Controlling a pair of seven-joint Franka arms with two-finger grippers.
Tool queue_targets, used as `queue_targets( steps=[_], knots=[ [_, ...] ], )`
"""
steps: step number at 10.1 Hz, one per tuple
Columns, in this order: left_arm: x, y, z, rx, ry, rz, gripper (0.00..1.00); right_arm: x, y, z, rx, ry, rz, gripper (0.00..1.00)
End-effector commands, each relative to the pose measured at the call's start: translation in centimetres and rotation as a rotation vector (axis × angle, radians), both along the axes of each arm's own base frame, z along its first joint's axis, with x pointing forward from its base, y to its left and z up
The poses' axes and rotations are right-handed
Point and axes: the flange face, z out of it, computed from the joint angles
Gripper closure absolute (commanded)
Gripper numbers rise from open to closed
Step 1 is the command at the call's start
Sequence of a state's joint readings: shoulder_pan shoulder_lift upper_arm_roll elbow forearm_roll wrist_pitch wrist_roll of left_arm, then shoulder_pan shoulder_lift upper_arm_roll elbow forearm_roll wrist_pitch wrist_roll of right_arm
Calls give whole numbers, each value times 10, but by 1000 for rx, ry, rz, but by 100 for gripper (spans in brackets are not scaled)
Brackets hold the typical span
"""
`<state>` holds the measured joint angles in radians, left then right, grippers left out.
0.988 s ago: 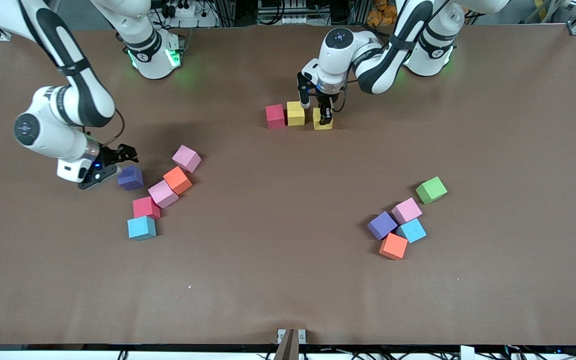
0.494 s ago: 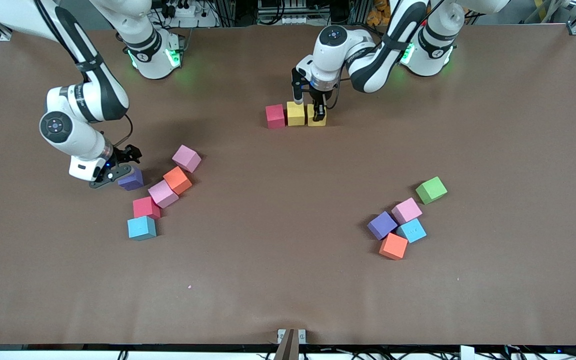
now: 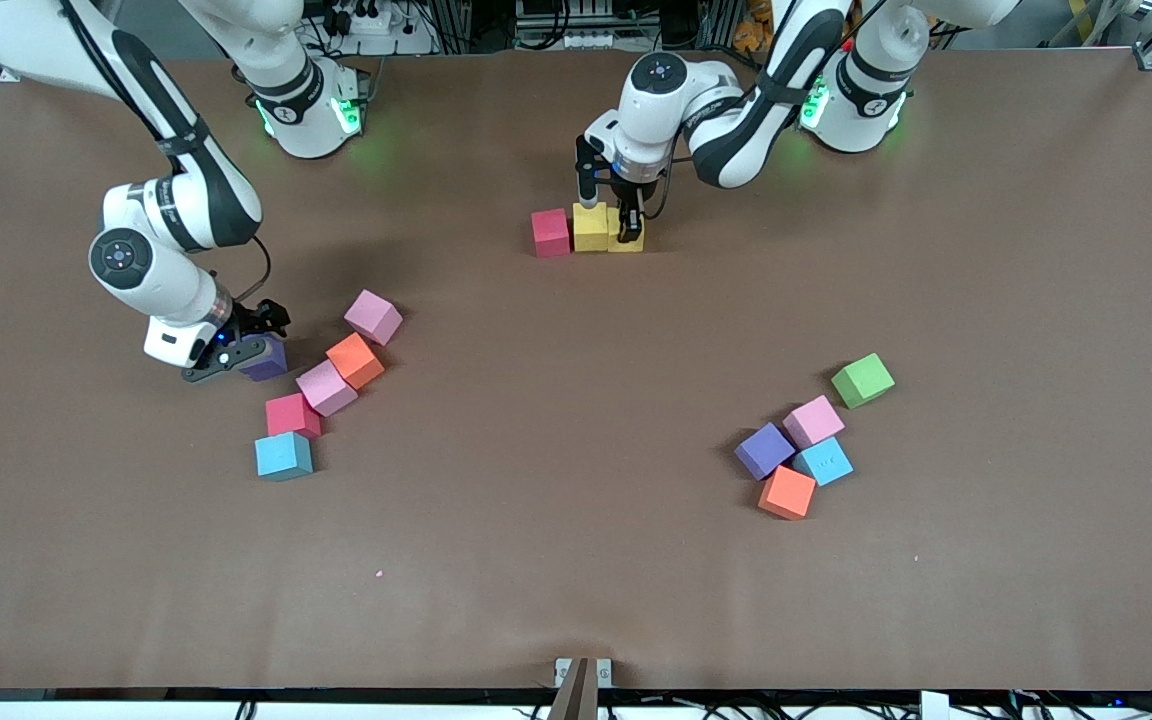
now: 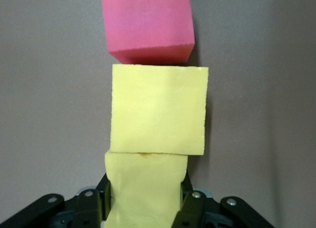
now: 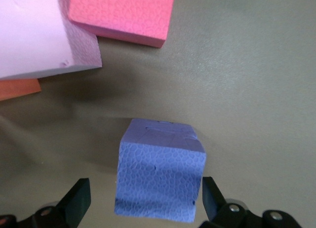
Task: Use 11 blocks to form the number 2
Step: 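Release yellow with the left gripper while the right gripper grasps the purple cube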
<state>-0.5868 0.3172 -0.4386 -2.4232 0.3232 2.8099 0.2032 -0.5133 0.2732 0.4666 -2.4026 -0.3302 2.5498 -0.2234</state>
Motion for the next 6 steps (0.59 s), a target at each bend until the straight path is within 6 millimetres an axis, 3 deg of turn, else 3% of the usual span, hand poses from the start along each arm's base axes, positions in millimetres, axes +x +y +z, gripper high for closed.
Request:
queue_targets(
  steps=[1, 3, 4, 5, 6],
  knots=[
    [5, -13, -10, -13, 7, -29, 59, 2, 0, -2, -10, -12, -2, 0],
    [5, -15, -11, -15, 9, -30, 59, 3, -4, -10, 6, -21, -13, 0],
    [5, -14, -11, -15, 10, -29, 45, 5, -5, -15, 13, -19, -17, 0],
    [4, -14, -11, -14, 12, -21, 0, 7, -5, -17, 18, -25, -13, 0],
    [3, -15, -10, -13, 11, -21, 0, 7, -6, -22, 29, -30, -17, 0]
  ],
)
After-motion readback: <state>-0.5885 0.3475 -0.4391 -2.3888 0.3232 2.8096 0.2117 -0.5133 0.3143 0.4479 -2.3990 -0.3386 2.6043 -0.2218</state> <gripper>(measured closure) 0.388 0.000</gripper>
